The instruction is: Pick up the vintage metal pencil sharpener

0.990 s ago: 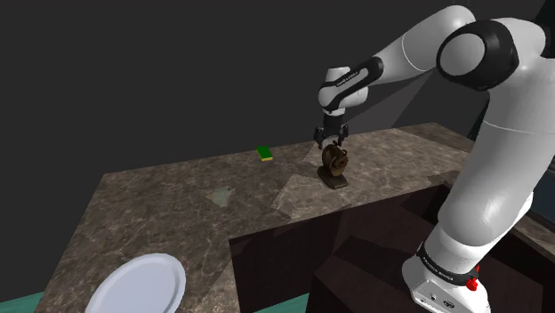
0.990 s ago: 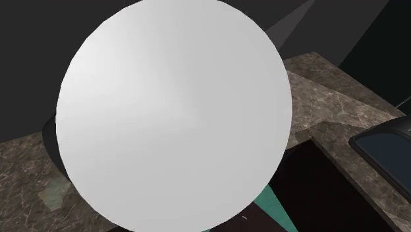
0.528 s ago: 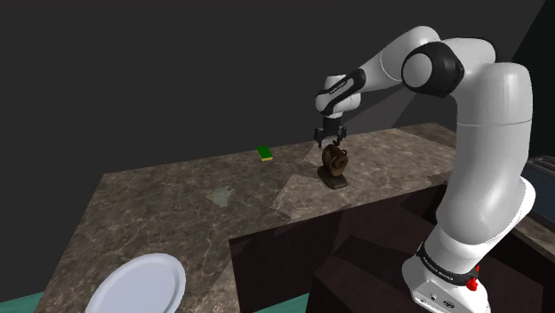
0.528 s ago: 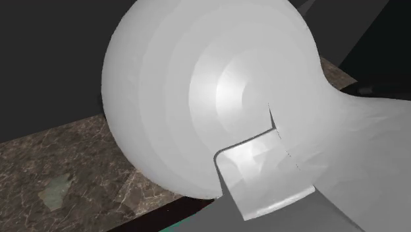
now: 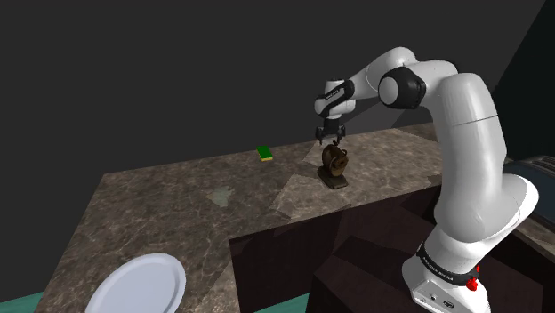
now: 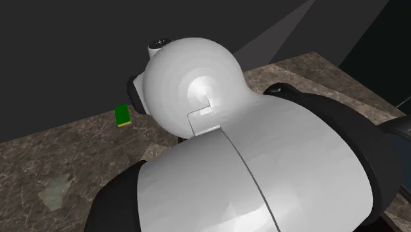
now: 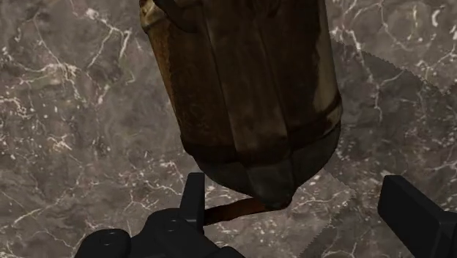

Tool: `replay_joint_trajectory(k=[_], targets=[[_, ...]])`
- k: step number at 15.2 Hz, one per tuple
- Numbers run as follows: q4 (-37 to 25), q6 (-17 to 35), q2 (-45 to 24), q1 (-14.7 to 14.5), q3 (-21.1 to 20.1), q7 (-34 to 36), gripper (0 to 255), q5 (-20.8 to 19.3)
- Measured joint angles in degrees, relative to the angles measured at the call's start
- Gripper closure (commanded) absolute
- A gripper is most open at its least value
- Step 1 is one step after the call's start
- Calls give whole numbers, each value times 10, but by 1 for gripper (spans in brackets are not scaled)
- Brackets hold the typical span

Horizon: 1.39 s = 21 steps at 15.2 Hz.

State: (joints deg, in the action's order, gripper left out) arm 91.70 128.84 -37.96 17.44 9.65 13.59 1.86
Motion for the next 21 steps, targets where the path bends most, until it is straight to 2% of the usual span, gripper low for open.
replay_joint_trajectory(k=[2,4,10,11,21], targets=[[-58,-10,-43,11,4,5,0,4],[-77,-7,-64,16,4,6,0,6],[-81,21,-95,19,2,8,0,9],[-81,23,-97,19,2,8,255,9],[-81,25,-97,19,2,8,255,9]])
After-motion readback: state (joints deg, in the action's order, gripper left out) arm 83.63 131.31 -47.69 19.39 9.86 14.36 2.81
